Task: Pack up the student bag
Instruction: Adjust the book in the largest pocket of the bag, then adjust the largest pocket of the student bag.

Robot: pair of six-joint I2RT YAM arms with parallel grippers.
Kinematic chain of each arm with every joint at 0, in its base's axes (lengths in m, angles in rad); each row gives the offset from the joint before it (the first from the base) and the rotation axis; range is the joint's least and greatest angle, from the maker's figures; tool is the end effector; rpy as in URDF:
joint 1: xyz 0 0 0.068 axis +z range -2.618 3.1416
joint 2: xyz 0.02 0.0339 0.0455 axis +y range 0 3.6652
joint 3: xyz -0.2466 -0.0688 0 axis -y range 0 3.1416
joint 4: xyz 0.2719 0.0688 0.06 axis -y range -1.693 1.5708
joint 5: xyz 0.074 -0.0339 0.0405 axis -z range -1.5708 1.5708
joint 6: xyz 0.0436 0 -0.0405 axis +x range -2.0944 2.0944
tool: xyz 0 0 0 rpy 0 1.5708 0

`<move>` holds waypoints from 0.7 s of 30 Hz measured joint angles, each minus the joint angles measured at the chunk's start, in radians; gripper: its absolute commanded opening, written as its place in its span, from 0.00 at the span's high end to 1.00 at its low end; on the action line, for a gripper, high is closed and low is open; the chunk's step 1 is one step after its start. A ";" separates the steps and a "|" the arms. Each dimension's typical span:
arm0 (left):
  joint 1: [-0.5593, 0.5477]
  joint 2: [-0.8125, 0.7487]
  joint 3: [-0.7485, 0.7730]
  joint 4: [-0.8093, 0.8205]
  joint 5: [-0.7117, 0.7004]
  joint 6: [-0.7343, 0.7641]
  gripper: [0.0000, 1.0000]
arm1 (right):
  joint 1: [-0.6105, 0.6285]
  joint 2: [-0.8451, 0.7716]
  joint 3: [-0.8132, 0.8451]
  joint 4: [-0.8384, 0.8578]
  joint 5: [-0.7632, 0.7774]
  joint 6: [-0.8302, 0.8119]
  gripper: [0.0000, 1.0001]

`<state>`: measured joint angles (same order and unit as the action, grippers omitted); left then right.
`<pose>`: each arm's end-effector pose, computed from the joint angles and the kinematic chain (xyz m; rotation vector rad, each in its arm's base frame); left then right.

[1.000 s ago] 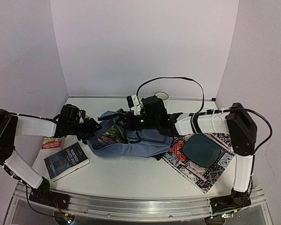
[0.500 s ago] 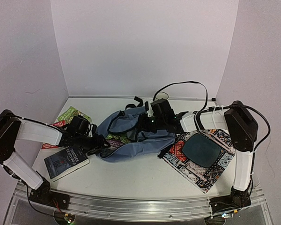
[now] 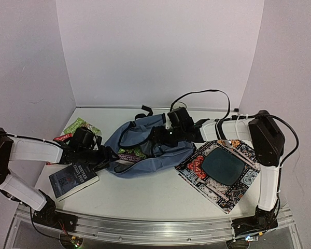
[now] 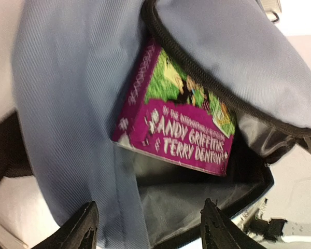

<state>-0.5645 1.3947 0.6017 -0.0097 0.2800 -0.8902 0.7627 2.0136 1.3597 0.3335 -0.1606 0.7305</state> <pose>0.2393 -0.1658 0.1213 -0.2732 2.5684 -0.9643 0.3488 0.3429 0.1817 -0.1528 2.0578 1.1315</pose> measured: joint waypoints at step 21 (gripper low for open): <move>0.177 0.346 0.308 -0.158 -0.114 0.252 0.46 | 0.000 0.117 0.350 -0.273 0.034 -0.299 0.26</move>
<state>-0.3878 1.7405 0.9093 -0.1678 0.1664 -0.6381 0.7624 2.1304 1.7097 0.0608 -0.1268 0.4317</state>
